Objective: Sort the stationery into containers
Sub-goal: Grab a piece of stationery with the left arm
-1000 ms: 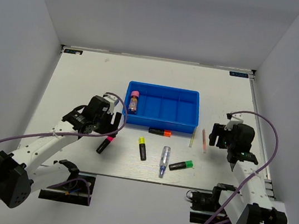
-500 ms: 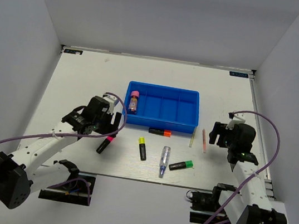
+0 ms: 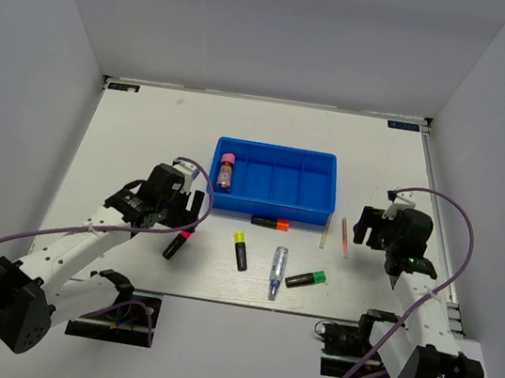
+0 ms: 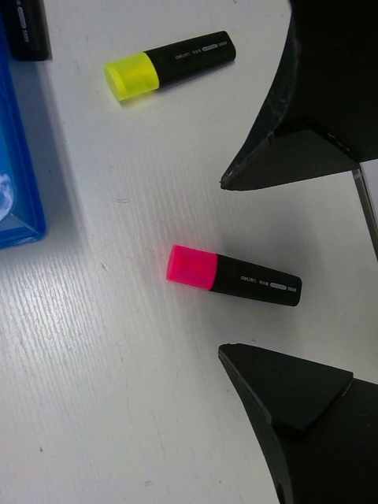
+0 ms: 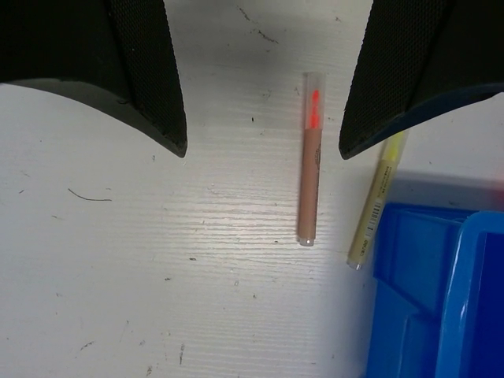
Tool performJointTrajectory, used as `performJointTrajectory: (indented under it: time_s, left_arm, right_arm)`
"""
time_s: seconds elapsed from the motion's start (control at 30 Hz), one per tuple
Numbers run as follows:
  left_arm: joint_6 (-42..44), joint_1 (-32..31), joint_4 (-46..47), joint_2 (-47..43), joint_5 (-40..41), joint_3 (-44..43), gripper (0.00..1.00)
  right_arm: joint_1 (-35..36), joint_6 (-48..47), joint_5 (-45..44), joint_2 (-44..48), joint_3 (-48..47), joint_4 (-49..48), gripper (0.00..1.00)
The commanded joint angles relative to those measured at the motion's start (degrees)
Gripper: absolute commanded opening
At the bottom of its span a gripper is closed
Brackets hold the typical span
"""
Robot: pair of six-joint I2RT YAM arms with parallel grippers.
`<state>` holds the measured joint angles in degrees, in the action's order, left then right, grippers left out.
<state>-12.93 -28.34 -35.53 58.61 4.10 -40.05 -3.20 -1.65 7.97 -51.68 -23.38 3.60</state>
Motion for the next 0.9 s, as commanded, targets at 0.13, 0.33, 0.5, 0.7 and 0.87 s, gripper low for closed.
performJointTrajectory:
  time_s: [0.13,0.33,0.5,0.7,0.87]
  left_arm:
    - [1.6,-0.1,1.3,1.8,0.8,-0.5,0.71]
    - [5.4,-0.1,1.3,9.7,0.4,-2.9,0.64]
    - [4.9,0.0,2.2,14.4,-0.2,-4.3,0.75]
    - [4.4,0.1,2.4,18.6,-1.8,-4.3,0.72]
    - [4.1,-0.1,2.0,20.7,-1.1,-4.3,0.61]
  right_arm:
    - [-0.4,-0.6,2.1,0.9,-5.5,6.1,0.77]
    - [-0.3,-2.6,8.9,3.1,-10.9,14.1,0.23]
    - [-0.3,-0.5,16.8,2.9,-15.4,20.8,0.56]
    - [-0.3,0.4,13.7,3.3,-14.7,19.6,0.57]
    - [-0.4,0.3,12.7,3.8,-14.5,19.3,0.57]
